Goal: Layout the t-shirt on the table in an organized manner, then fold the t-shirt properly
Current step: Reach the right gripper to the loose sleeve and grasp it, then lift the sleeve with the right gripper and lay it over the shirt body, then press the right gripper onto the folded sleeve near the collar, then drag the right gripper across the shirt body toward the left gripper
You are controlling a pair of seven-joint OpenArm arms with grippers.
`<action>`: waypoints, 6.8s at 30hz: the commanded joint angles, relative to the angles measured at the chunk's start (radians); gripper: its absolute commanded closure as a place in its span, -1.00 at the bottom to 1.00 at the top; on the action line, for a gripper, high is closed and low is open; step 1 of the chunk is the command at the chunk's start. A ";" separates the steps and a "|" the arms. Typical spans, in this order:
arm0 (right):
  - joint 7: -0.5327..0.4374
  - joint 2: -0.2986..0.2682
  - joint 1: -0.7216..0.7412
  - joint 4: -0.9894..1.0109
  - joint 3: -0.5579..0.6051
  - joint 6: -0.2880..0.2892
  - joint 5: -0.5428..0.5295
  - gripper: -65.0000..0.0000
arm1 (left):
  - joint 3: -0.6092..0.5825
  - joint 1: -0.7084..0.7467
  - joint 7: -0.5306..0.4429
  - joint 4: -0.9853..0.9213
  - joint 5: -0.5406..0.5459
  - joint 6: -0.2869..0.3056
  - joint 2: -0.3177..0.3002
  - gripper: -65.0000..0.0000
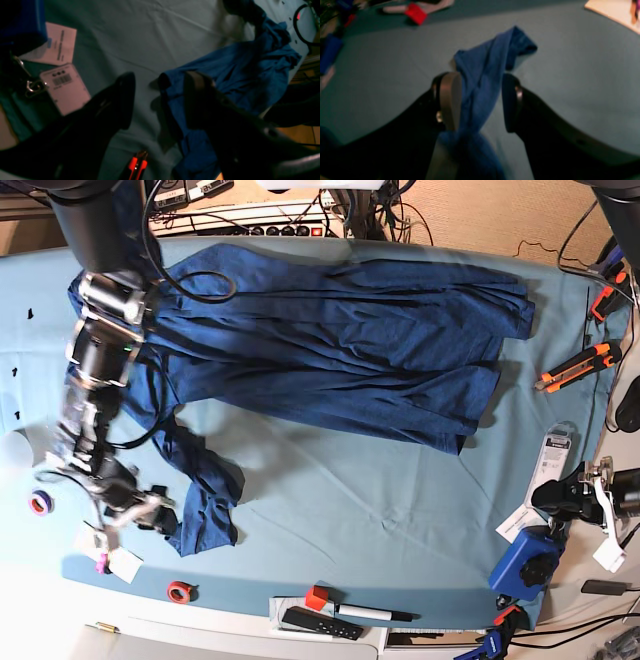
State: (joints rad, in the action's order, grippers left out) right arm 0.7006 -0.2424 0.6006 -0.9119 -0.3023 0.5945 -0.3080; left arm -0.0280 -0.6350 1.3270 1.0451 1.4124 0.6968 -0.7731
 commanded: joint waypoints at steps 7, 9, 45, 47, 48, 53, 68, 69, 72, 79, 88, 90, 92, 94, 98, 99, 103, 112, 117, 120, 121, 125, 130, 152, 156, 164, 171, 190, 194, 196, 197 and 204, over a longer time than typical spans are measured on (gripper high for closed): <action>-0.204 0.049 0.017 0.164 0.037 -0.089 0.177 0.19 | 0.007 -0.032 -0.019 0.012 -0.014 0.001 -0.028 0.02; -0.240 0.048 0.017 0.224 0.034 -0.089 0.177 0.19 | 0.007 -0.032 -0.020 0.012 -0.014 0.001 -0.027 0.02; 0.212 0.127 -0.118 -0.540 0.013 -0.014 0.007 1.00 | 0.007 -0.032 -0.020 0.012 -0.014 0.001 -0.027 0.03; 0.293 0.127 -0.174 -0.677 0.013 -0.015 0.006 1.00 | 0.007 -0.032 -0.020 0.012 -0.014 0.001 -0.027 0.03; 0.330 0.126 -0.204 -0.743 0.013 -0.015 0.005 1.00 | 0.007 -0.032 -0.021 0.012 -0.014 0.001 -0.027 0.03; 0.409 0.127 -0.394 -1.035 0.013 -0.017 -0.047 1.00 | 0.007 -0.032 -0.031 0.012 -0.014 0.001 -0.027 0.03; 0.479 0.129 -0.845 -1.386 0.070 -0.016 -0.333 1.00 | 0.007 -0.032 -0.039 0.012 -0.014 0.001 -0.027 0.03; 0.477 0.129 -0.858 -1.386 0.090 -0.016 -0.326 1.00 | 0.007 -0.032 -0.039 0.012 -0.014 0.001 -0.027 0.03; 0.474 0.129 -0.875 -1.386 0.158 -0.026 -0.295 1.00 | 0.007 -0.032 -0.039 0.012 -0.014 0.001 -0.027 0.03; 0.377 0.129 -0.875 -1.385 0.366 -0.137 -0.120 1.00 | 0.007 -0.032 -0.038 0.012 -0.014 0.001 -0.027 0.03; 0.362 0.129 -0.875 -1.385 0.592 -0.234 0.061 1.00 | 0.007 -0.032 -0.038 0.012 -0.014 0.001 -0.027 0.03; 0.362 0.129 -0.875 -1.386 0.603 -0.245 0.078 1.00 | 0.007 -0.032 -0.038 0.012 -0.014 0.001 -0.027 0.03; 0.361 0.129 -0.874 -1.385 0.602 -0.244 0.082 1.00 | 0.007 -0.032 -0.038 0.012 -0.014 0.001 -0.027 0.03; 0.359 0.129 -0.874 -1.386 0.602 -0.244 0.081 0.74 | 0.007 -0.032 -0.039 0.012 -0.014 0.001 -0.027 0.03; 0.317 0.129 -0.874 -1.386 0.602 -0.244 0.081 0.10 | 0.007 -0.032 -0.045 0.012 -0.014 0.001 -0.027 0.03; 0.299 0.129 -0.874 -1.386 0.602 -0.244 0.081 0.10 | 0.007 -0.032 -0.045 0.012 -0.014 0.001 -0.025 0.03; 0.286 0.130 -0.857 -1.386 0.602 -0.249 0.113 0.10 | 0.007 -0.026 -0.045 0.011 -0.010 0.001 -0.016 0.03; 0.305 0.167 -0.846 -1.384 0.364 -0.394 0.187 0.10 | 0.007 -0.006 -0.045 0.012 -0.016 0.001 0.145 0.03; 0.309 0.227 -0.886 -1.384 0.125 -0.291 -0.023 0.10 | 0.007 -0.005 -0.045 0.012 -0.049 0.001 0.251 0.03; 0.315 0.261 -0.919 -1.370 0.025 -0.234 -0.138 0.10 | 0.007 -0.005 -0.045 0.012 -0.084 0.001 0.282 0.03; 0.319 0.270 -0.921 -1.350 -0.003 -0.217 -0.162 0.10 | 0.007 -0.005 -0.045 0.012 -0.085 0.001 0.286 0.03; 0.325 0.284 -0.903 -1.191 -0.080 -0.167 -0.265 0.10 | 0.007 -0.005 -0.045 0.012 -0.085 0.001 0.288 0.03; 0.319 0.284 -0.836 -0.995 -0.097 -0.119 -0.285 0.10 | 0.007 -0.005 -0.045 0.012 -0.085 0.001 0.288 0.03; 0.297 0.284 -0.747 -0.817 0.013 -0.075 -0.270 0.10 | 0.007 -0.005 -0.064 0.012 -0.086 0.001 0.288 0.03; 0.289 0.284 -0.724 -0.817 0.090 -0.080 -0.221 0.10 | 0.007 -0.005 -0.064 0.012 -0.098 0.001 0.288 0.03; 0.290 0.284 -0.703 -0.816 0.179 -0.118 -0.161 0.10 | 0.007 -0.005 -0.064 0.011 -0.104 0.001 0.288 0.03; 0.302 0.284 -0.703 -0.816 0.179 -0.116 -0.142 0.10 | 0.007 -0.005 -0.064 0.011 -0.105 0.001 0.288 0.03; 0.306 0.284 -0.703 -0.969 0.235 -0.158 -0.037 0.10 | 0.007 -0.005 -0.064 0.012 -0.105 0.001 0.288 0.03; 0.323 0.284 -0.703 -1.066 0.327 -0.178 -0.032 0.10 | 0.007 -0.005 -0.064 0.012 -0.105 0.001 0.288 0.03; 0.323 0.284 -0.703 -1.074 0.375 -0.195 -0.003 0.10 | 0.007 -0.005 -0.064 0.012 -0.105 0.001 0.288 0.03; 0.323 0.284 -0.703 -1.073 0.398 -0.213 0.027 0.10 | 0.007 -0.005 -0.064 0.012 -0.105 0.001 0.288 0.03; 0.312 0.284 -0.706 -1.054 0.456 -0.346 0.228 0.10 | 0.007 -0.005 -0.064 0.012 -0.105 0.001 0.288 0.03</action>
State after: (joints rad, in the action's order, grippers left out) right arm 1.0363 0.0391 -0.1169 -1.9503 0.1532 0.2501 -0.0692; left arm -0.0277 -0.6071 1.2819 1.0424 1.2831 0.6964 -0.4717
